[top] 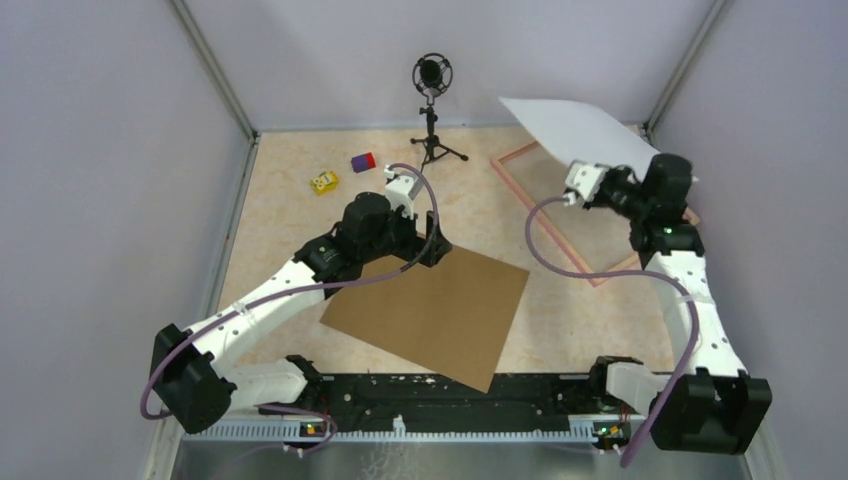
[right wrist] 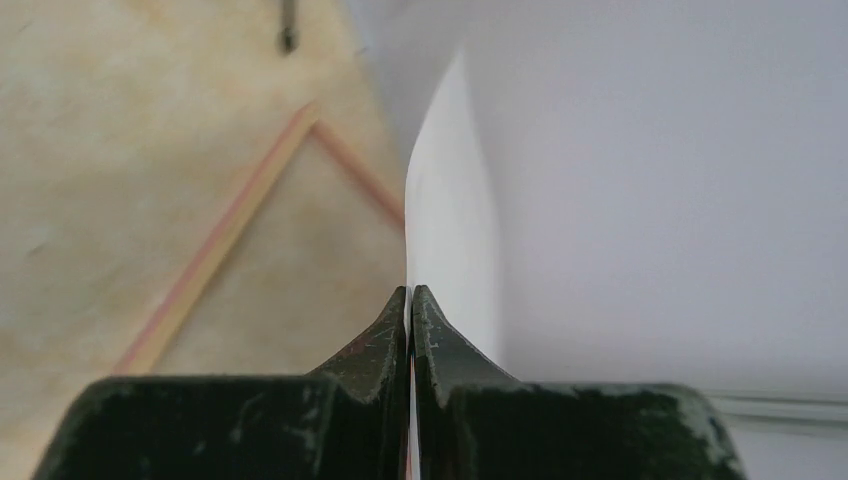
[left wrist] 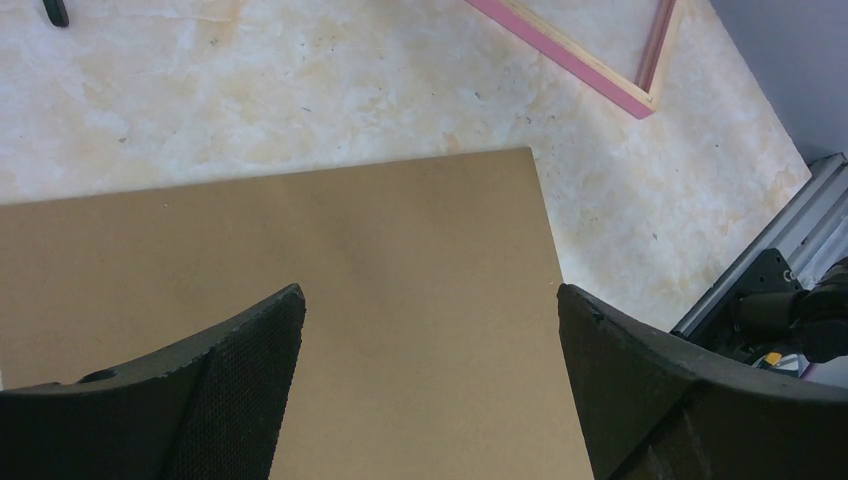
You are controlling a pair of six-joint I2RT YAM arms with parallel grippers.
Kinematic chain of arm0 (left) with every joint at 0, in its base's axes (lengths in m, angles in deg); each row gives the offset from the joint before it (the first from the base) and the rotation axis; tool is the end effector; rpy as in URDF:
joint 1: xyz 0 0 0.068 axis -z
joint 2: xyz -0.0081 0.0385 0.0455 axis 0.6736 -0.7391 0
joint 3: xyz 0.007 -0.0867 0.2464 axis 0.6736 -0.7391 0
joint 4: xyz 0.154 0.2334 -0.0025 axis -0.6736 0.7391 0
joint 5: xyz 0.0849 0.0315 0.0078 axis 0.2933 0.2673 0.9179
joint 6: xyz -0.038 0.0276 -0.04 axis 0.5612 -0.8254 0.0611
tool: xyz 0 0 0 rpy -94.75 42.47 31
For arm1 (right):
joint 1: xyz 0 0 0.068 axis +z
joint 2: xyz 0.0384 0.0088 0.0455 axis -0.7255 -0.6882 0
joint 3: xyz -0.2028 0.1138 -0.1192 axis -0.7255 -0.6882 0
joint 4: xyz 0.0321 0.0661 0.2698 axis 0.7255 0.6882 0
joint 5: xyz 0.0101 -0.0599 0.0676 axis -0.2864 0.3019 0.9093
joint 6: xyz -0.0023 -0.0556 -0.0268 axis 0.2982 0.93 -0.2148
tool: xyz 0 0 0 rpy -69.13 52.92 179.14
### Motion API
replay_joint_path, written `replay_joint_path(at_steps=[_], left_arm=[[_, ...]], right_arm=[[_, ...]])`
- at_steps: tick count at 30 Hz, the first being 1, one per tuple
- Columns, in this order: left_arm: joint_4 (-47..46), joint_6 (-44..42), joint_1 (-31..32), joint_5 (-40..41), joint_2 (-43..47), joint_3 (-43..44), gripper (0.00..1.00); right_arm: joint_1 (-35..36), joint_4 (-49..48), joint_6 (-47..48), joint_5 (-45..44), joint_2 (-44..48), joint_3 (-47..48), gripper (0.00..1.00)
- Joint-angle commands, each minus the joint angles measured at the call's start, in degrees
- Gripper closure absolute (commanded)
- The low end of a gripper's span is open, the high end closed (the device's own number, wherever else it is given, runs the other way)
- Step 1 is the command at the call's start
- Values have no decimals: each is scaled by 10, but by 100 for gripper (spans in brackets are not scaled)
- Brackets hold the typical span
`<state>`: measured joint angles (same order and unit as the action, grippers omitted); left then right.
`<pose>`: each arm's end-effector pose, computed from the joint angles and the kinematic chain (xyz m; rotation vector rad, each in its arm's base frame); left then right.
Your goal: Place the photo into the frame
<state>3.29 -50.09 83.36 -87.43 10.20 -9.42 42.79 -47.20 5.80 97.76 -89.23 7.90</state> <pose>0.2254 -0.2028 0.2953 0.4475 2.0631 -0.7749 0.2708 0.0117 0.3820 -1.2277 1.1870 -0.2720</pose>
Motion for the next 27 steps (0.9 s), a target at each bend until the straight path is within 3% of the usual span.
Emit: replay_joint_path(at_steps=[1,8,14,15,16,17,18,19,23,27], left_arm=[[-19,-10,6,9,18,-2,1],[-18,-12,10,14,11,1,1],[-20,-13,9,15,17,-4,1],[-19,-14,9,15,18,-5,1],[-19,-14,10,15,18,-5,1],[-18,-15,11,16,19,-6,1],[-18,-16,13,18,19,-6,1],[-17,-17,15,18,19,-5,1],[-16,-22,25,23,11,-2,1],[-13,-29,34,28,1,3,1]], right_arm=[[8,44,178,-2,1,-130,100],[0,-23,168,9,4,-247,100],[-12,-1,171,12,-58,-222,100],[-12,-3,160,5,-61,-222,96],[-12,-10,145,-1,-59,-227,71],[-11,-23,120,-8,-51,-236,18],[-8,-36,83,-17,-40,-244,3],[-3,-43,32,-29,-27,-247,1],[28,-73,-318,-103,11,-217,1],[53,-24,-708,-167,49,-198,1]])
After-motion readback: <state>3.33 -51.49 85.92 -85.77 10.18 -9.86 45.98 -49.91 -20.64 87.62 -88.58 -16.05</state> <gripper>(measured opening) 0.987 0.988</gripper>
